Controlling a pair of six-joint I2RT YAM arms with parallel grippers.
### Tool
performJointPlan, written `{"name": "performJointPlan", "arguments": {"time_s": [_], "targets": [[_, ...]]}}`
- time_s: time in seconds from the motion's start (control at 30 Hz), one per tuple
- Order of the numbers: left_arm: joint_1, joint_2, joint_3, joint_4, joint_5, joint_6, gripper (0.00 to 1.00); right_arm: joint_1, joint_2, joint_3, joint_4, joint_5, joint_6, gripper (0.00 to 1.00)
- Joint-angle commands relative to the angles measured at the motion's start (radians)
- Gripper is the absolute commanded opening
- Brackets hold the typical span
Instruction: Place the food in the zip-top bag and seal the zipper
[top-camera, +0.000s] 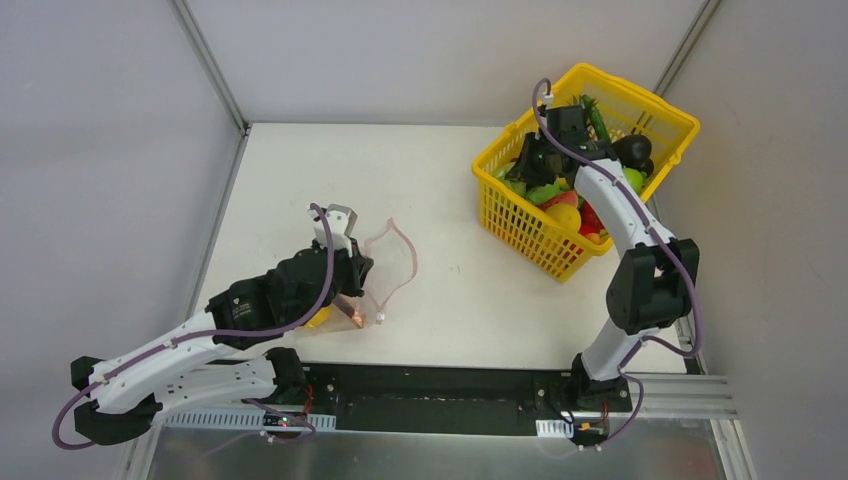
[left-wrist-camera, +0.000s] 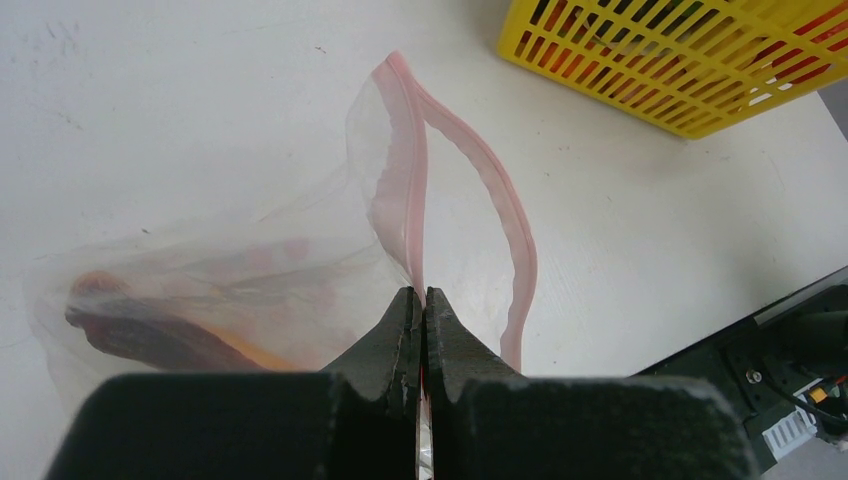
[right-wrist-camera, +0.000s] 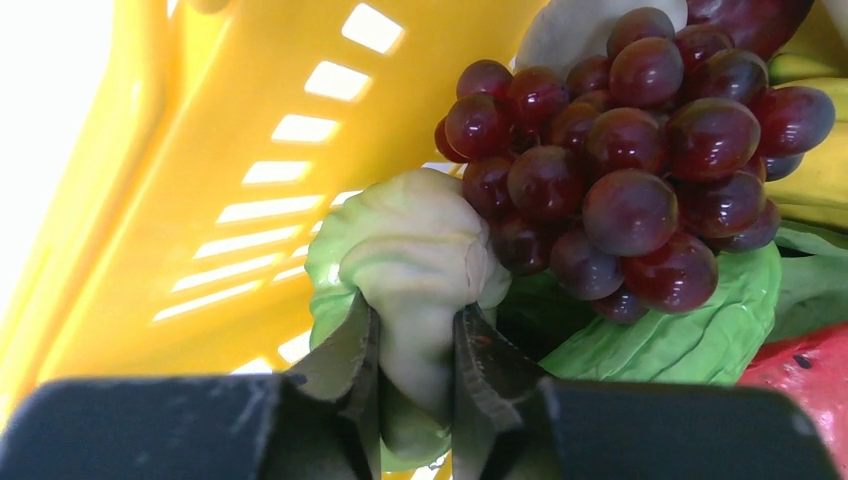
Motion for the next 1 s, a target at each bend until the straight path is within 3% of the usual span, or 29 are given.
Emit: {"name": "performJointPlan", "arguments": {"time_s": [0.0, 0.13, 0.57, 0.73, 0.97], "targets": [[0.010, -0.005, -0.007, 0.028, 0.010, -0.019, 0.00, -0.002, -0.097, -0.027, 0.059, 0.026, 0.007, 0.08], [0.009, -0.004, -0.007, 0.027, 0.008, -0.023, 0.00, -0.002, -0.206, -0.090, 0.146, 0.030, 0.031, 0.00], [0.010, -0.010, -0.010, 0.029, 0.013, -0.032, 0.00, -0.004, -0.494, -0.231, 0.306, 0.083, 0.073, 0.00], [0.010, -0.021, -0.018, 0.033, 0.019, -0.040, 0.00, -0.002, -0.588, -0.267, 0.363, -0.081, 0.116, 0.00], [0.009, -0.051, -0.041, 0.056, 0.022, -0.050, 0.00, 0.009, -0.667, -0.375, 0.494, -0.504, 0.273, 0.00]]}}
